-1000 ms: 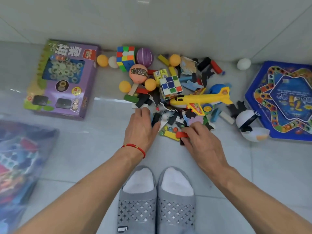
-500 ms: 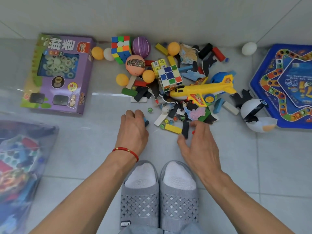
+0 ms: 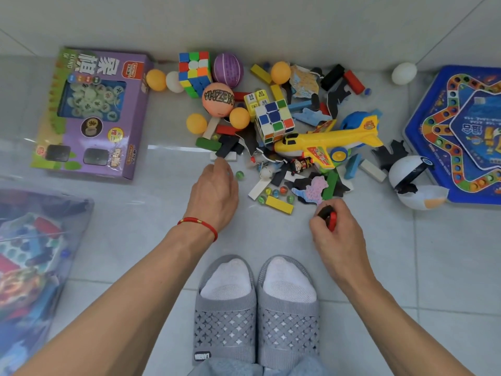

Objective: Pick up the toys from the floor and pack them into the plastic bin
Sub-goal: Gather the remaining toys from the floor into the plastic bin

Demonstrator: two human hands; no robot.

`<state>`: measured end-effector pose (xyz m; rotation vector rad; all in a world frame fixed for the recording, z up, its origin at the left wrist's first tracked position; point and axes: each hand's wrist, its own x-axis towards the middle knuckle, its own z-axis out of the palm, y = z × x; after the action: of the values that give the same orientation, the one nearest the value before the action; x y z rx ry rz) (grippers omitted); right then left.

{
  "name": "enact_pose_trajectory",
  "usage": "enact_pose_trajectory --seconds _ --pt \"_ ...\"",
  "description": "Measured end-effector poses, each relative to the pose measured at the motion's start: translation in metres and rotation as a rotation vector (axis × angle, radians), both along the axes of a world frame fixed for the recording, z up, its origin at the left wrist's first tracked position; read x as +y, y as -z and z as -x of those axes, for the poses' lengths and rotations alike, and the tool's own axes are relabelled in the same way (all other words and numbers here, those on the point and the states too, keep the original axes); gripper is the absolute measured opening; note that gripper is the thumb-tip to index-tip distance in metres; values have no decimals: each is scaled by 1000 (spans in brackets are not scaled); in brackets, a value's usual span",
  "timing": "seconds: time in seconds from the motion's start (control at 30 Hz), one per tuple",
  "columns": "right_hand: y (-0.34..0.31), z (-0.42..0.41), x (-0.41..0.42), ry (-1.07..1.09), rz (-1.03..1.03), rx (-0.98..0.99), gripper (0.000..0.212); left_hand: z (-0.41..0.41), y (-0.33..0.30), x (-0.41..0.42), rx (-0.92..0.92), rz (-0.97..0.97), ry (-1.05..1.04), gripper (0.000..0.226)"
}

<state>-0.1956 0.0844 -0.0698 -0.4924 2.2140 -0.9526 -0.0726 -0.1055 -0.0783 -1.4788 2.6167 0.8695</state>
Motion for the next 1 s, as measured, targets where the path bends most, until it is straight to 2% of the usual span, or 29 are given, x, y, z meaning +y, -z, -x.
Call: enact_pose_trajectory --seconds 0.07,0.23,0.3,0.4,0.57,0.67,0.7,0.8,0.87,0.93,1.0 --pt "-2 3 -6 -43 37 -3 6 3 3 -2 55 70 54 14" --pt "9 -4 -20 -363 -17 414 10 5 9 -1 -6 90 177 21" --pt "16 -7 -21 -407 -44 509 24 3 12 -1 -28 59 197 18" --pt "27 -8 -23 -496 -83 608 37 3 14 -3 -33 28 168 14" --pt "40 -9 -26 -535 -119 766 35 -1 4 11 68 -5 30 15" --pt "40 -8 -30 -610 -185 804 34 -6 3 24 110 -3 95 7" --pt "36 -7 -31 -638 -203 794 34 -6 3 27 109 -1 115 11" --pt "20 -3 -28 -708 -329 637 29 -5 7 31 61 56 156 19" --pt "13 0 -15 -633 -354 456 28 -2 8 32 34 85 152 23" --pt "7 3 -1 -388 -242 149 24 -1 9 33 9 66 145 34" --pt "2 5 6 -52 -27 -326 13 0 11 34 -46 48 162 44"
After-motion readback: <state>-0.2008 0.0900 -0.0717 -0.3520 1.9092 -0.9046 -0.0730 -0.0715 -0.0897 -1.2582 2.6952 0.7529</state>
